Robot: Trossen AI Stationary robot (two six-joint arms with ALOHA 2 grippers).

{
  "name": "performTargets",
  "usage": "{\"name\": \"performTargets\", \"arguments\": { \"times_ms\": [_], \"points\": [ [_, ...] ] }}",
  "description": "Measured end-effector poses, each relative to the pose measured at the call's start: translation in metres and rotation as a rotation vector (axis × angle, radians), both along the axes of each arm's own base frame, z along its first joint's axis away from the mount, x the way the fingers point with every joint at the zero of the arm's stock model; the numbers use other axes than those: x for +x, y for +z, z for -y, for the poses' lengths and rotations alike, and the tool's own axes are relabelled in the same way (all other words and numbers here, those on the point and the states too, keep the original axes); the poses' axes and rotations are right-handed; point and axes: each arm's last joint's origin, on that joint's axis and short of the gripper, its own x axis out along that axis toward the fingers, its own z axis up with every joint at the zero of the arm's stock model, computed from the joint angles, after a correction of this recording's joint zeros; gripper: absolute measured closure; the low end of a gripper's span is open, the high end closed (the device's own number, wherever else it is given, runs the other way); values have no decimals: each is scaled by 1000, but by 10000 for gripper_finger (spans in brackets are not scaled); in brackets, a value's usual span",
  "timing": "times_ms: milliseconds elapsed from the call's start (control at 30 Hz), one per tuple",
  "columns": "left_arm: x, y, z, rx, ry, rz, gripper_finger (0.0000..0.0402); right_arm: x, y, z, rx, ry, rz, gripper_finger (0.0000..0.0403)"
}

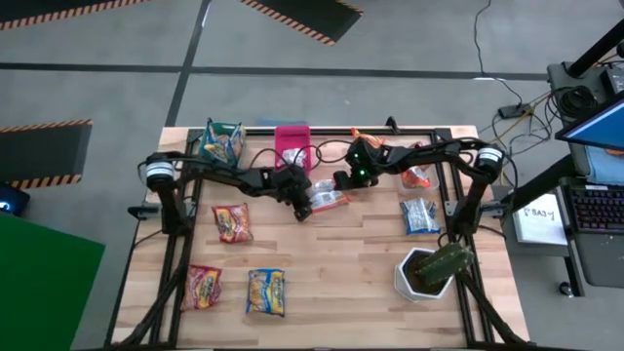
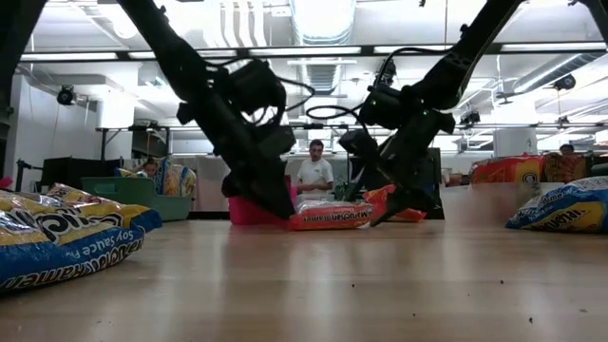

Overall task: Sort Maruchan noodles
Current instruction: Put the orange noodle pack into the transparent bin

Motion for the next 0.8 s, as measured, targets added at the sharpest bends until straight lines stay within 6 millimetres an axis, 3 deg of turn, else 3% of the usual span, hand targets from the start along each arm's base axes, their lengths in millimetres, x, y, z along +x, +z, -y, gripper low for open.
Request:
{"name": "performTargets", "arguments": {
  "times_ms": [400,667,800],
  "points": [
    [1,-11,0,-28,10,-26,326,13,4,-1,-15,37,142,124],
    [1,-10,0,-32,11,-20,326,24,-10,-10,-3,69,155,138],
    [2,-10,0,-54,20,-16,326,36,-16,-15,21,126,252,150]
  ]
}}
